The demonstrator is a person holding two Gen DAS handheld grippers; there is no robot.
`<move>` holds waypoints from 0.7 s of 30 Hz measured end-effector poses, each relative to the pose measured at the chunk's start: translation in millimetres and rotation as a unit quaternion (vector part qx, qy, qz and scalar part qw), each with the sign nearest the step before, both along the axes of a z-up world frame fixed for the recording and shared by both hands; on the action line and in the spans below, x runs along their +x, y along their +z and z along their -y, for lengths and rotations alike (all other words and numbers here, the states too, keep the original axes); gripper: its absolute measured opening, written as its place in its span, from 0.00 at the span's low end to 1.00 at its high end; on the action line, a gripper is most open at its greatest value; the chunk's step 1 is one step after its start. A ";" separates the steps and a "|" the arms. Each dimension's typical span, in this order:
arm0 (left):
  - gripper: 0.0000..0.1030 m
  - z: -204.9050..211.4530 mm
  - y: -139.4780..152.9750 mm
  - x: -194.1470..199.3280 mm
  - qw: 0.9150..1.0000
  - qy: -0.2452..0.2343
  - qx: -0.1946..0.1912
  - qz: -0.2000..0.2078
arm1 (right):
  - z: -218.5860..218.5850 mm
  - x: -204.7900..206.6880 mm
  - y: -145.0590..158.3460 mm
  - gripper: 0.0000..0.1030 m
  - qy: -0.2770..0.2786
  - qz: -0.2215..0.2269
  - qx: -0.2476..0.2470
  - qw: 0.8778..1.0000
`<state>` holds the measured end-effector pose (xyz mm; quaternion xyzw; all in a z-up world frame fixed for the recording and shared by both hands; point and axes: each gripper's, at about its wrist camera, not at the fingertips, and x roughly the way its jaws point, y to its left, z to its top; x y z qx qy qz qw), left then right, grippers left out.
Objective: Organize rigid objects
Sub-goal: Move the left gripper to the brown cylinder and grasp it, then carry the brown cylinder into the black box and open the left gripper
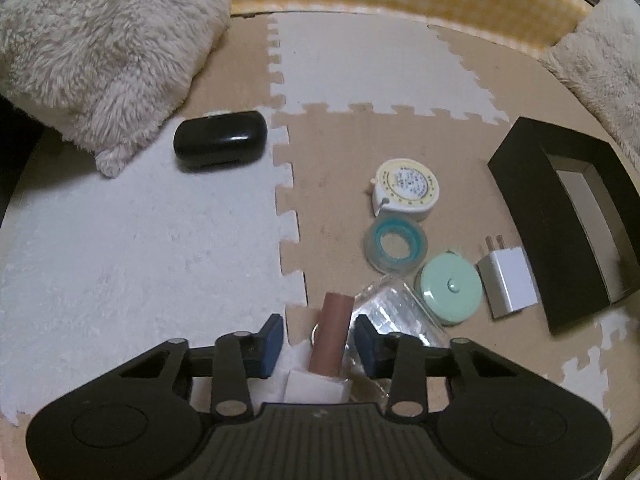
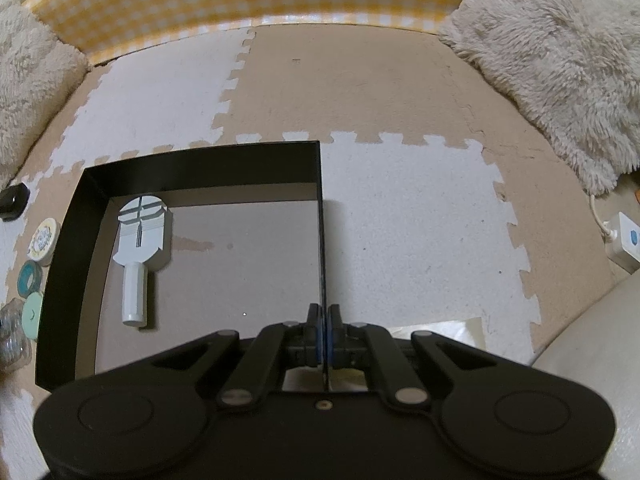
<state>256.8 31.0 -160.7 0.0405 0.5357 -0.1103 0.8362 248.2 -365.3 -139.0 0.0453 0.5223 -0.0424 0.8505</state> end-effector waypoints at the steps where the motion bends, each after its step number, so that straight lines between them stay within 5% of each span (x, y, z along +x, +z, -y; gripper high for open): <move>1: 0.35 0.7 -0.3 0.3 1.000 -0.001 -0.002 0.000 | -0.4 0.2 0.0 0.03 0.000 0.000 -0.001 1.000; 5: 0.20 4.5 1.0 1.1 1.000 -0.008 -0.011 0.001 | -0.7 0.2 -0.2 0.03 0.000 0.000 0.000 1.000; 21: 0.17 5.2 42.5 -22.3 0.998 0.019 -0.002 0.062 | 1.2 -0.6 1.9 0.03 -0.003 0.004 0.007 1.000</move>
